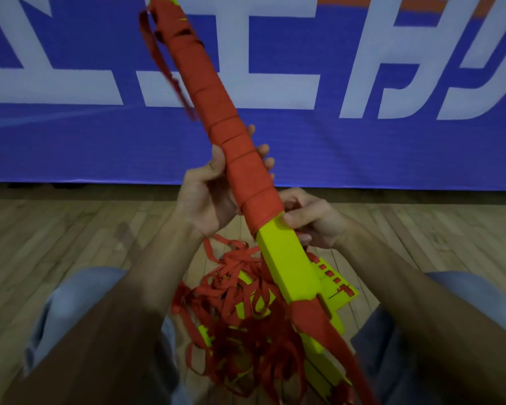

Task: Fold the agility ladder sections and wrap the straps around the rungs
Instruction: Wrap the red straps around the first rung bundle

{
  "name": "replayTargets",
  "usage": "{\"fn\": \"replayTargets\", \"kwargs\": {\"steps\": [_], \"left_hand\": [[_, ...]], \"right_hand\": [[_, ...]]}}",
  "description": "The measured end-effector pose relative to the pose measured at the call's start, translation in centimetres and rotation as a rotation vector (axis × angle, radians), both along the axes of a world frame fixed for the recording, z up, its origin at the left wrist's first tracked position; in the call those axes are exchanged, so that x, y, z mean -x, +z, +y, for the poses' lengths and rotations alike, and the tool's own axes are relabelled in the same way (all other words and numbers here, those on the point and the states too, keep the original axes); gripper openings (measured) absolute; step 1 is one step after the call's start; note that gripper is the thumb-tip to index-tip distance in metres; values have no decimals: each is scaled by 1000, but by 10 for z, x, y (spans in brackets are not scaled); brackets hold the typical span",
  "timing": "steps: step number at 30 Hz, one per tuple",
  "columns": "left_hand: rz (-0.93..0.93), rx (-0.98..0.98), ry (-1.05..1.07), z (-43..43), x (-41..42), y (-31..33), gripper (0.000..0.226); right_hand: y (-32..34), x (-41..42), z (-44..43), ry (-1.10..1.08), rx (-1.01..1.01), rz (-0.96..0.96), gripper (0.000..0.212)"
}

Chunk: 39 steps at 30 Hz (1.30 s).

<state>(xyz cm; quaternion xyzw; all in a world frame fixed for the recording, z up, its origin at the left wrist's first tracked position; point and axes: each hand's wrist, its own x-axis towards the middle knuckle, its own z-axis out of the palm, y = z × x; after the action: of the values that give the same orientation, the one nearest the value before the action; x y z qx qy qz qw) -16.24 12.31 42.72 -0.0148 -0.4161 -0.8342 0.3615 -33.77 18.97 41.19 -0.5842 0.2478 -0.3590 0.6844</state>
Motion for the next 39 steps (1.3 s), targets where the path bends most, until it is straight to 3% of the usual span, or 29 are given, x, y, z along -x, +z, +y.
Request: {"fn": "replayTargets", "kwargs": {"steps": [2,6,9,12,15,21,24,27,30,32,36,39], "left_hand": [[-1,-28,-3,-1,-3,1,83],[-57,-101,51,-4,-6,4,76],[-247,-106,179,-2,-7,12,55],[-408,-76,291,2,-3,18,42],[-475,-41,359,1,-1,19,32],[-592,42,598,-9,1,9,12],[-608,35,730,-12,7,0,18],[-633,32,860,-18,11,-10,22],[-688,55,963,-19,14,-14,35],[-726,74,1010,-16,15,-16,48],[-731,70,977,-17,15,-14,35],[-669,25,929,-20,10,-7,46]], "right_hand": [[5,-1,2,-2,24,13,48],[9,-3,2,-51,13,168,53],[12,-4,3,-124,30,317,59],[14,-4,3,-218,70,468,32],[14,-2,0,-306,84,603,31],[14,-5,0,-323,86,551,34],[12,-9,1,-354,65,623,48],[2,-21,0,-469,104,810,51],[-9,-33,0,-602,409,1162,50],[-14,-39,2,-659,582,1268,46],[-13,-35,1,-689,553,1135,32],[-6,-22,-3,-661,376,851,20]]}}
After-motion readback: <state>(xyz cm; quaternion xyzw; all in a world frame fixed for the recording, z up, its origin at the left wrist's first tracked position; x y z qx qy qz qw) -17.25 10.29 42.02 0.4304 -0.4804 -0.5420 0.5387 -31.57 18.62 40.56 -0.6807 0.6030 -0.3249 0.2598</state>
